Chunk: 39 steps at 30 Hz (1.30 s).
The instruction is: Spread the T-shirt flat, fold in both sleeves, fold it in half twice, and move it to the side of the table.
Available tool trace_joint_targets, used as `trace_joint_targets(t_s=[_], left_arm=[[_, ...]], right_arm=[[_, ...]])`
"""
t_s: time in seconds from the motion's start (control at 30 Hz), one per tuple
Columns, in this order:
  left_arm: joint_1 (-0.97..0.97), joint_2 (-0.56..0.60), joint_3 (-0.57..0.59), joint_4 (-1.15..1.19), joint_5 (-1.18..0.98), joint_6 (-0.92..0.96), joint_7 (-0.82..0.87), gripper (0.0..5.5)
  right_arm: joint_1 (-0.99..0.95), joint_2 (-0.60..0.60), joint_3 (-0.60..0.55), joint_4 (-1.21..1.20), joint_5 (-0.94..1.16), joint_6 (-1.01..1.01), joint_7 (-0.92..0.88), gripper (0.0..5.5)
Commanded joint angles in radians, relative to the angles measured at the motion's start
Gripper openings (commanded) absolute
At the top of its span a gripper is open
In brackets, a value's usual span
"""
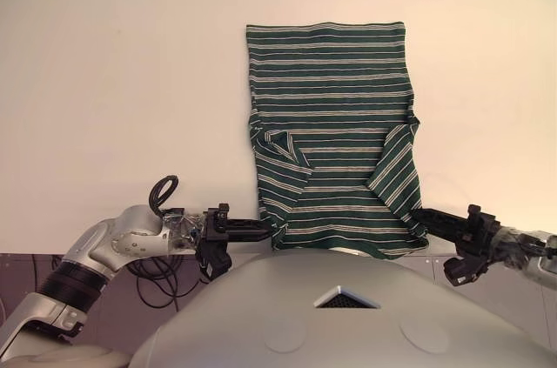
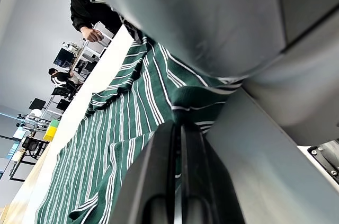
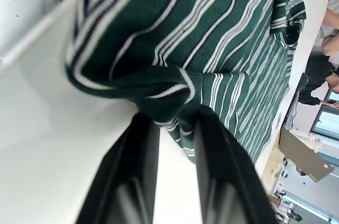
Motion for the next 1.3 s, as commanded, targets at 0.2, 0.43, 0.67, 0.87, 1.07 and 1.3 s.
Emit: trace_joint_targets(t_s=[0.2,0.43,0.67,0.87,1.07,1.3], left_arm=[[0.012,-0.013,-0.046,0.073,0.111,0.070,-0.031,0.00],[0.079,0.303,-0.165,-0.336,-0.727,0.470,-0.309,0.00],[-0.126,0.216,0.021,-0.376,-1.222,0.727,-0.396,0.00],[-0.343,-0.055,0.106,-0.117,-1.109,0.875,-0.260,0.00],[-0.552,-0.258,0.157,0.182,-0.883,0.962,-0.145,0.00],[-0.733,-0.408,0.151,0.560,-0.596,0.916,-0.078,0.00]], right_arm=[[0.076,-0.050,0.058,-0.025,0.083,0.049,0.027,0.03],[0.314,-0.408,0.277,-0.092,1.268,0.345,0.304,0.03],[-0.041,-0.309,0.323,-0.036,1.603,0.646,0.515,0.03],[-0.446,-0.107,0.402,0.144,1.499,0.920,0.490,0.03],[-0.779,0.067,0.436,0.335,1.364,1.064,0.451,0.03],[-0.968,0.236,0.468,0.557,1.192,1.097,0.387,0.03]])
